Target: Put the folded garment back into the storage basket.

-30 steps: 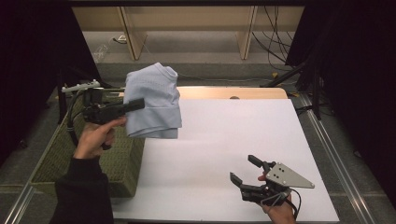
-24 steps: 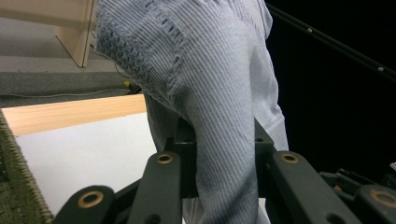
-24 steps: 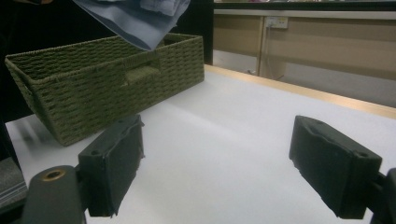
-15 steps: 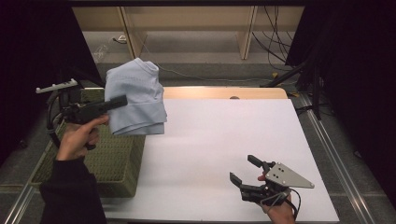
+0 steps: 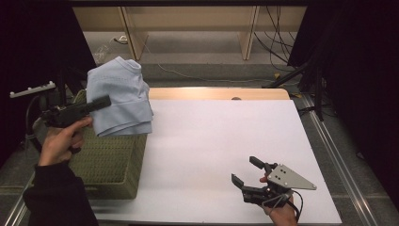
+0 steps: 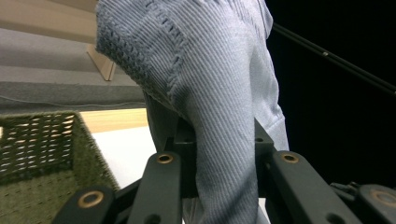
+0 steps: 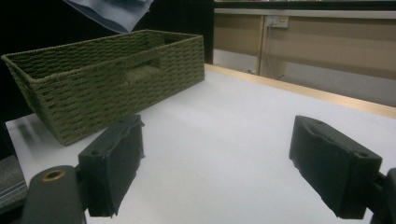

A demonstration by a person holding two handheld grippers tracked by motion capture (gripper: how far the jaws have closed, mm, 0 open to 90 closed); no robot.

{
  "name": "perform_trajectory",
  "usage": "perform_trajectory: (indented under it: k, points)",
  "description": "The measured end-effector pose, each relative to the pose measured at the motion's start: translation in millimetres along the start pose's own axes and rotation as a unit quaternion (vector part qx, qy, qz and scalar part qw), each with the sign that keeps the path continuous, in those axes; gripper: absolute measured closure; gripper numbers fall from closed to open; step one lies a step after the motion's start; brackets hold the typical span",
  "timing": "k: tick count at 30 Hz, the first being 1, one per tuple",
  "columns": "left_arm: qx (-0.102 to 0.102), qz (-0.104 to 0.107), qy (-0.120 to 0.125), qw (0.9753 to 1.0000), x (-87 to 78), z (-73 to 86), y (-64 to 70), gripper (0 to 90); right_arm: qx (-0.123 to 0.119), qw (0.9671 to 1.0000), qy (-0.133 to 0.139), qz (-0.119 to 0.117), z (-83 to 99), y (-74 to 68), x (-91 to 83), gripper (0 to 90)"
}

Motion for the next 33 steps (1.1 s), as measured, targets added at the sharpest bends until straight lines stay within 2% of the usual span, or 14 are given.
perform_trajectory:
  k: [10,16,17,33]
  points:
    - [-0.008,-0.013,0.002,0.9999,-15.5,1.7,-14.7,72.5,0.0,1.0,0.001,0.0,-0.1,0.0,0.0,18.4]
    - [-0.014,-0.029,-0.002,0.9995,-27.2,3.7,-28.4,72.5,-0.001,1.0,-0.001,0.0,0.3,-0.5,0.6,18.4]
    - [-0.019,-0.034,-0.001,0.9993,-30.8,4.6,-33.9,72.5,-0.001,1.0,-0.001,0.0,0.2,-0.5,0.6,18.5]
    - [-0.05,-0.063,-0.026,0.9964,-33.5,22.6,-68.4,72.5,-0.001,1.0,-0.001,0.0,0.4,-0.4,0.8,18.5]
Point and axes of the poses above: each handheld gripper's, and its own axes: x roughly forward along the jaws, z roughly out of its underside, y roughly to its right, the point moved 9 cm from there along x, roughly forward along the jaws, and after that the axes turned 4 degrees about x, right-handed, at the moved point
